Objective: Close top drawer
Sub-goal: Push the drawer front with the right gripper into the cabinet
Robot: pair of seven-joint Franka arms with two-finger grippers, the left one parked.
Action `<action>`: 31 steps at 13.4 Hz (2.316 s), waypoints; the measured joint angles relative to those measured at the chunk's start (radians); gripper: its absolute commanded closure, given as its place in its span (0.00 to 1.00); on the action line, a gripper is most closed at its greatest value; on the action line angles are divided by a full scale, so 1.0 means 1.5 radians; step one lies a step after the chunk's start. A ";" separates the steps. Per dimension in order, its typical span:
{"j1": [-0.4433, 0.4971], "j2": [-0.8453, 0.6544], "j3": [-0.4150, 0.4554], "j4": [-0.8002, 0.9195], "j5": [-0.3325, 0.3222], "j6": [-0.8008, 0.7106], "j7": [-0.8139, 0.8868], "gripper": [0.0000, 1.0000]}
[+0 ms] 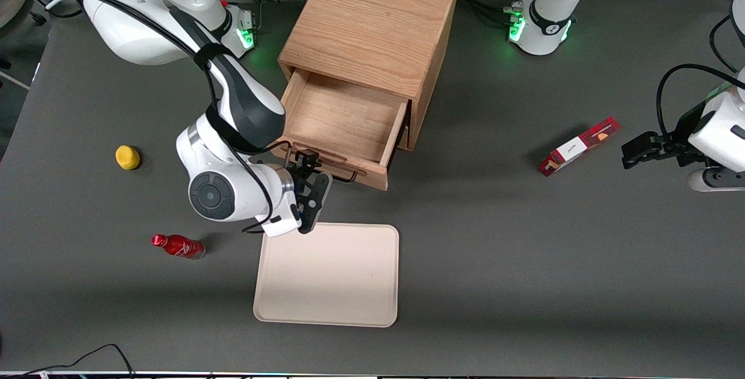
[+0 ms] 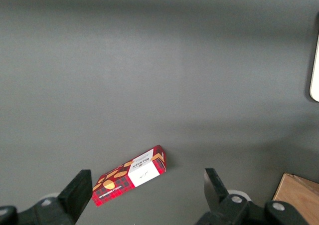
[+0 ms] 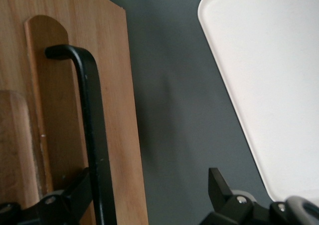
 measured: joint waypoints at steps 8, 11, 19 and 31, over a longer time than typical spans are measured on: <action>-0.001 -0.022 0.029 -0.049 0.000 0.009 0.000 0.00; -0.002 -0.030 0.040 -0.067 0.000 0.011 0.002 0.00; -0.003 -0.041 0.083 -0.103 -0.002 0.012 0.009 0.00; -0.003 -0.068 0.148 -0.174 -0.002 0.045 0.039 0.00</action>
